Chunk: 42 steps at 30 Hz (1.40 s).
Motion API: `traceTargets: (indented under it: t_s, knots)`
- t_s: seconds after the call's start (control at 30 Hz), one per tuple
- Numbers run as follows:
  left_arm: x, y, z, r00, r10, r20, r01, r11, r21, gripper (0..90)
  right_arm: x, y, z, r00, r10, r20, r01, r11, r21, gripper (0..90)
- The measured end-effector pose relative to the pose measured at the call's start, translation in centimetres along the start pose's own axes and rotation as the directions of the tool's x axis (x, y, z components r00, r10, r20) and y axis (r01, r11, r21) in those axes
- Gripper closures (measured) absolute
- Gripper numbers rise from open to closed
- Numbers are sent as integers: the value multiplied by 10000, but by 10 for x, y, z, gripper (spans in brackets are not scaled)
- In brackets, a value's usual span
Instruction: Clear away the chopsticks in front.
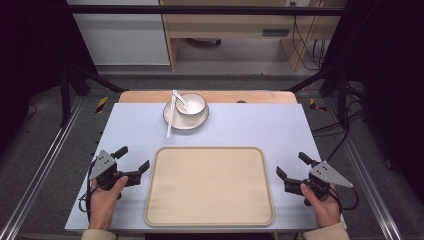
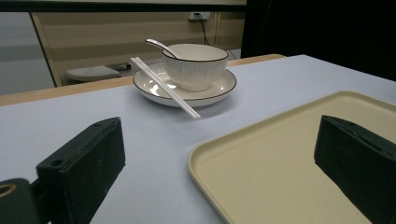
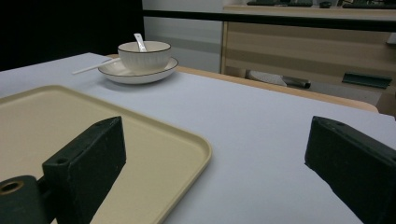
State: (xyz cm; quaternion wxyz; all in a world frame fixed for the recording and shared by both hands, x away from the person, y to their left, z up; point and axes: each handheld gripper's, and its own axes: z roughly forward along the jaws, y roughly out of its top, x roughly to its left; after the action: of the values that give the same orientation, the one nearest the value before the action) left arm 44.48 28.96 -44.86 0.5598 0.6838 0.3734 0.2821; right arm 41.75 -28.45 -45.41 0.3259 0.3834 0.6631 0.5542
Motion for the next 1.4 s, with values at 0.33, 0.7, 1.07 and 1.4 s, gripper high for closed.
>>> traceTargets:
  t_s: [0.33,0.7,1.07,1.4]
  knots:
    - [0,2,-1,9996,-122,262,121,9999,11,29,5,1,-1,9988,-477,85,477,9989,24,47]
    - [-6,52,57,9944,634,846,-747,9877,1376,77,12,2,1,9977,-673,105,672,9977,127,34]
    - [17,87,135,9999,-125,-85,146,9501,3117,269,14,3,-1,9977,-679,-21,679,9977,67,43]
    - [32,74,182,9913,757,-1081,-256,9139,4052,489,17,4,1,9966,-815,-144,816,9966,61,46]
